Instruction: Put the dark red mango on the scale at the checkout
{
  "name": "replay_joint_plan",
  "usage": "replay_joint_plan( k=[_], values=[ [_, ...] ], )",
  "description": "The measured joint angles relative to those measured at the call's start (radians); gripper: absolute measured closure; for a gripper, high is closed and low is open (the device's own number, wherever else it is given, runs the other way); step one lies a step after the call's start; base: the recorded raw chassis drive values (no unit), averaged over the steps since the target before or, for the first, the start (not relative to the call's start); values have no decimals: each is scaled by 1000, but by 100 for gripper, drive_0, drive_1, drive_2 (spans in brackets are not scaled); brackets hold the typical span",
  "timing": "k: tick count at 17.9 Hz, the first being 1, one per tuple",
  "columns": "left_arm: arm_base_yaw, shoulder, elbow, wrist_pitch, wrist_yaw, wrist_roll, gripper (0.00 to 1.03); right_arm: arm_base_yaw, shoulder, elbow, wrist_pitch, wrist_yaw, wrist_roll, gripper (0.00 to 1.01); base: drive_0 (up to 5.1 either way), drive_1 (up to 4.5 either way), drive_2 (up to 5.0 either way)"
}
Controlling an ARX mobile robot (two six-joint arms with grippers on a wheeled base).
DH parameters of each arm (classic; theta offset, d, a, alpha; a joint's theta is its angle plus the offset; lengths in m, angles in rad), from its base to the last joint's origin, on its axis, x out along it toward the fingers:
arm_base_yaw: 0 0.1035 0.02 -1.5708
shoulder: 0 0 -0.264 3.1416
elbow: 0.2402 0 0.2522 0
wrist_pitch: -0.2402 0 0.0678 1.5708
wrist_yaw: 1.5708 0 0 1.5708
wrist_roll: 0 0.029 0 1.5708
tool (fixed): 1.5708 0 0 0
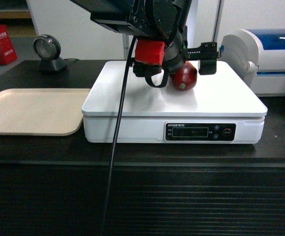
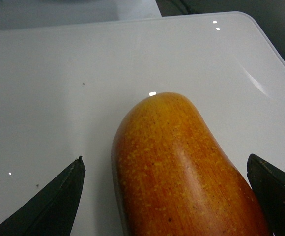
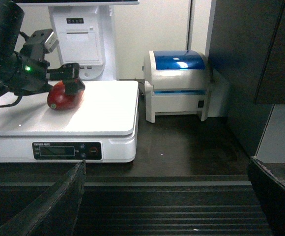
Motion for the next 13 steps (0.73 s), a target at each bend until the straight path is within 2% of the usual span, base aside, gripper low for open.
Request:
replay_joint_plan(
  k=[2,3,5,6,7,8,9,10,11,13],
  values=[
    [0,-44,-52,63,-36,55,5,0,0,0,0,0,0,3,0,0,0],
    [0,-79,-90,143,-45,104,5,0,0,0,0,0,0,3,0,0,0],
    [3,-175,-190,327,-5,218,5,0,0,0,0,0,0,3,0,0,0],
    [19,-260,-282,417,67,248,5,0,0,0,0,0,0,3,0,0,0],
    [40,-315,-344,436,110,240,5,0,0,0,0,0,0,3,0,0,0],
    [68,-360,-396,444,117,206,5,0,0,0,0,0,0,3,0,0,0],
    [129,-430,-491,483,113,138,5,0,0,0,0,0,0,3,0,0,0],
    [191,-503,-589,519,114,87,5,0,0,0,0,0,0,3,0,0,0],
    [237,-565,-661,541,113,56,5,0,0,0,0,0,0,3,0,0,0],
    [298,-677,-774,564,109,53,5,0,0,0,0,0,0,3,0,0,0]
  ],
)
